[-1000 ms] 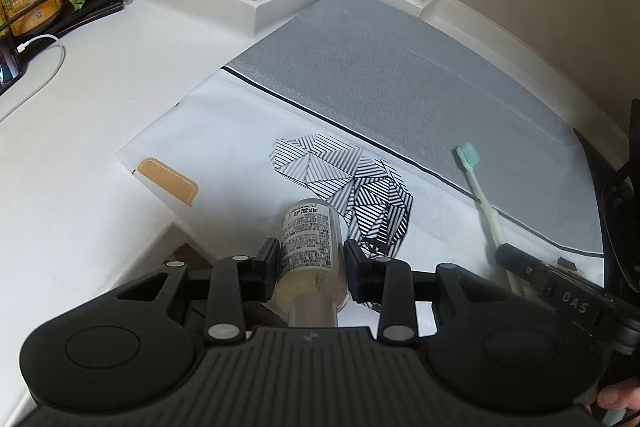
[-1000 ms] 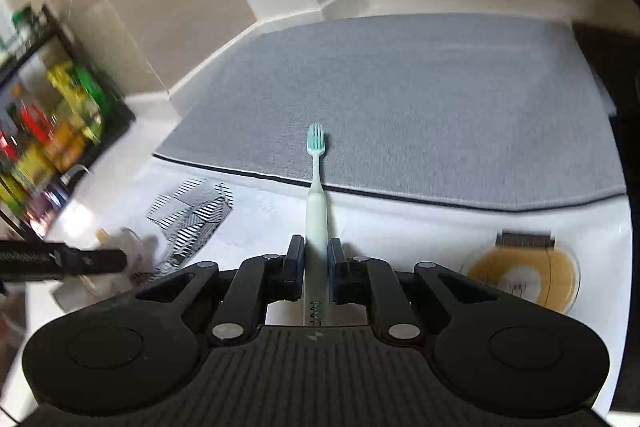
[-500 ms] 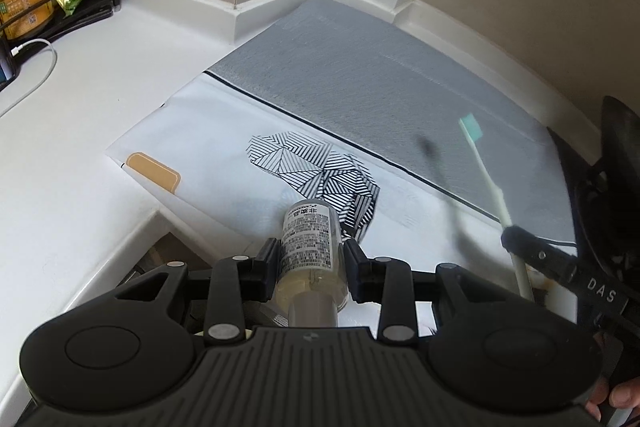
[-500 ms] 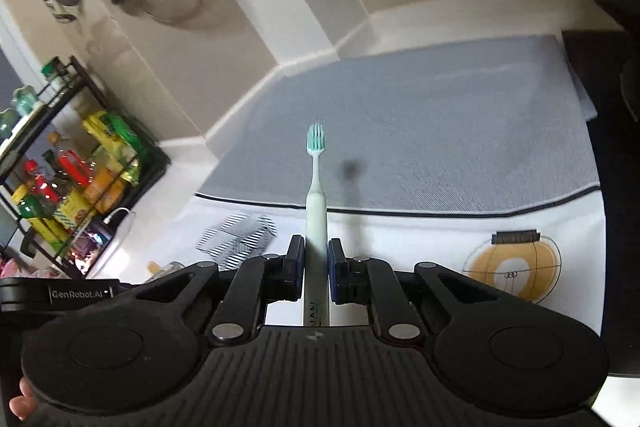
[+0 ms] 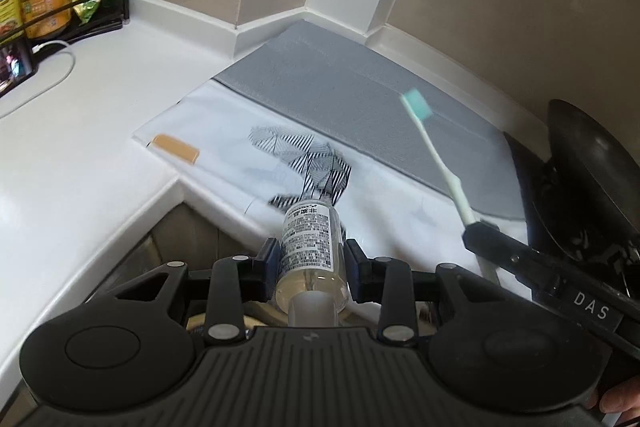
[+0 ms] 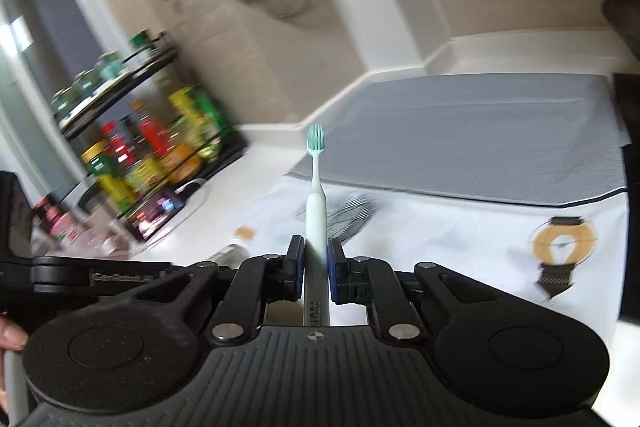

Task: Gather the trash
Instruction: 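Carry the bottle and toothbrush down toward the trash bin with both tools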

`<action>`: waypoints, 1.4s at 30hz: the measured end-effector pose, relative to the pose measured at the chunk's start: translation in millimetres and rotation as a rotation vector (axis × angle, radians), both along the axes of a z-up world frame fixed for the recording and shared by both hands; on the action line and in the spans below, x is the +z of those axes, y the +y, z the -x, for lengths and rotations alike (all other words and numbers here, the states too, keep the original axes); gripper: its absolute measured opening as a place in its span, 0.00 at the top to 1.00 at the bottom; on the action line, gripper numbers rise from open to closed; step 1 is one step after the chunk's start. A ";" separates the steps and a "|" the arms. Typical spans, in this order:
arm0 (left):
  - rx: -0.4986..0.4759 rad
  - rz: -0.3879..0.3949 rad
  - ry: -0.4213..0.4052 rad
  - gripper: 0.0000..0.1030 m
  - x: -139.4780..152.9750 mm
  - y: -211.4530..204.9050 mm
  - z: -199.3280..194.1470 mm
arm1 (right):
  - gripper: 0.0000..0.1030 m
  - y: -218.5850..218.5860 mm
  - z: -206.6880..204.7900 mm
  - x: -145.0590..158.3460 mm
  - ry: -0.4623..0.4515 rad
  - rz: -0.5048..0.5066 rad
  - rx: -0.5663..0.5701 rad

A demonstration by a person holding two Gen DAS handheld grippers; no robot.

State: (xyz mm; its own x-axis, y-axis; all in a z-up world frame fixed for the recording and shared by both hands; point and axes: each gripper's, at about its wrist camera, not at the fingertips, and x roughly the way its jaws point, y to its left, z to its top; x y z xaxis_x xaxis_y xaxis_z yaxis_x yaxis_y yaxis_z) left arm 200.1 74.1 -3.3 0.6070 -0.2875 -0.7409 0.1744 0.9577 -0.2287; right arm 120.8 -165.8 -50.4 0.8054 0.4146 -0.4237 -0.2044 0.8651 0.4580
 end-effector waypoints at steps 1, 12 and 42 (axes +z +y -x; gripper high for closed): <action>0.003 -0.003 -0.001 0.63 -0.3 3.9 7.4 | 0.87 5.3 5.8 1.4 -0.004 0.003 0.021; 0.068 -0.022 0.027 0.63 -25.7 59.8 100.1 | 0.87 50.1 63.3 -9.7 0.026 0.017 0.200; 0.197 -0.058 0.195 0.63 -135.9 92.9 161.5 | 0.87 84.9 98.5 -118.1 0.347 0.102 0.317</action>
State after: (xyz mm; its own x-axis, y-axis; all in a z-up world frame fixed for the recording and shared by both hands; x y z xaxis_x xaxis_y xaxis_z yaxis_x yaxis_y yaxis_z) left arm 38.6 166.9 -139.3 0.4910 -0.1320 -0.8611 -0.0587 0.9812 -0.1838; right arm 22.3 -80.9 -168.5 0.4498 0.5591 -0.6965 -0.3156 0.8290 0.4616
